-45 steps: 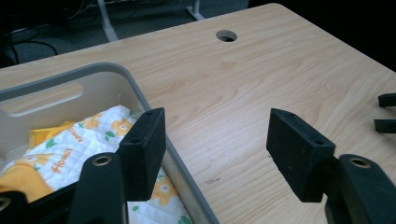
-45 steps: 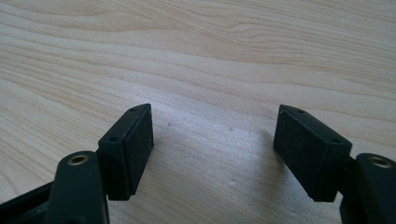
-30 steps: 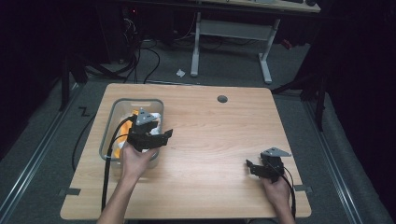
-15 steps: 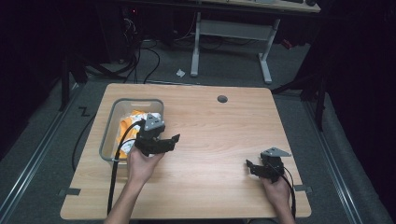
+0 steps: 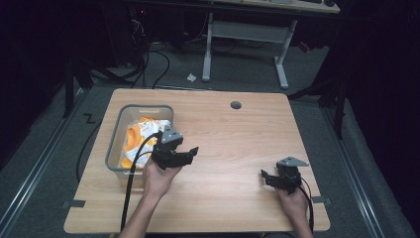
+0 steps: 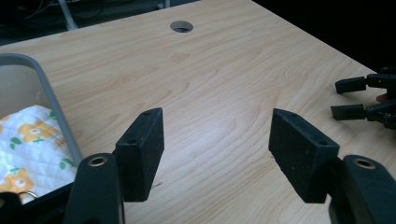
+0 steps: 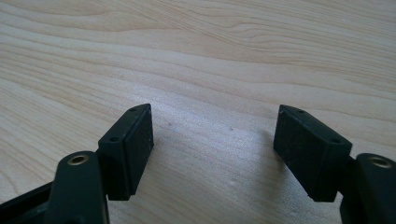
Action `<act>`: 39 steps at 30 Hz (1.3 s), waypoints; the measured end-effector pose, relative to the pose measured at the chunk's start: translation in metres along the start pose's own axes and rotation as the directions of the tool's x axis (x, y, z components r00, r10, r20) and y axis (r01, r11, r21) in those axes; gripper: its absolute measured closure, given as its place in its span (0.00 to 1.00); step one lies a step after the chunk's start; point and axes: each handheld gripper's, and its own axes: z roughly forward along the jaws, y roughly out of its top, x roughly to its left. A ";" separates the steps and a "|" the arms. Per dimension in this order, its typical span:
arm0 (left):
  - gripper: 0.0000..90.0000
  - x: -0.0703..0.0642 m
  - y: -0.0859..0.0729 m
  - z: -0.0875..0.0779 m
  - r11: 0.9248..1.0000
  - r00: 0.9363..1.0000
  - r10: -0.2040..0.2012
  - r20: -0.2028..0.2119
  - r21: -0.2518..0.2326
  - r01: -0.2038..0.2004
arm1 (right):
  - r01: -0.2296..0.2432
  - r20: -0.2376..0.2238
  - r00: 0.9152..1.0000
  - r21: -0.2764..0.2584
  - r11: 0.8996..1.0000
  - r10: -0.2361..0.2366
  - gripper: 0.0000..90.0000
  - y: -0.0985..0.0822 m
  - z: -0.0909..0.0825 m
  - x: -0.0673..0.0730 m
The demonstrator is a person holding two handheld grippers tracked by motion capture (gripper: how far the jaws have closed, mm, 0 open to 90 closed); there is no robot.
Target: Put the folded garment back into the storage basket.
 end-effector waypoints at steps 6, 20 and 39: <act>0.40 -0.004 -0.004 0.007 1.000 1.000 -0.004 0.017 0.010 0.004 | -0.002 0.001 1.000 0.000 1.000 0.002 0.32 0.000 0.000 0.000; 0.40 -0.013 -0.008 0.016 1.000 0.998 -0.022 0.060 0.002 0.022 | -0.002 0.000 1.000 0.000 1.000 0.002 0.32 0.000 0.000 0.000; 0.40 -0.031 -0.023 0.044 0.998 0.997 -0.007 0.079 0.056 0.002 | -0.003 0.001 1.000 -0.001 1.000 0.003 0.32 0.000 0.000 0.000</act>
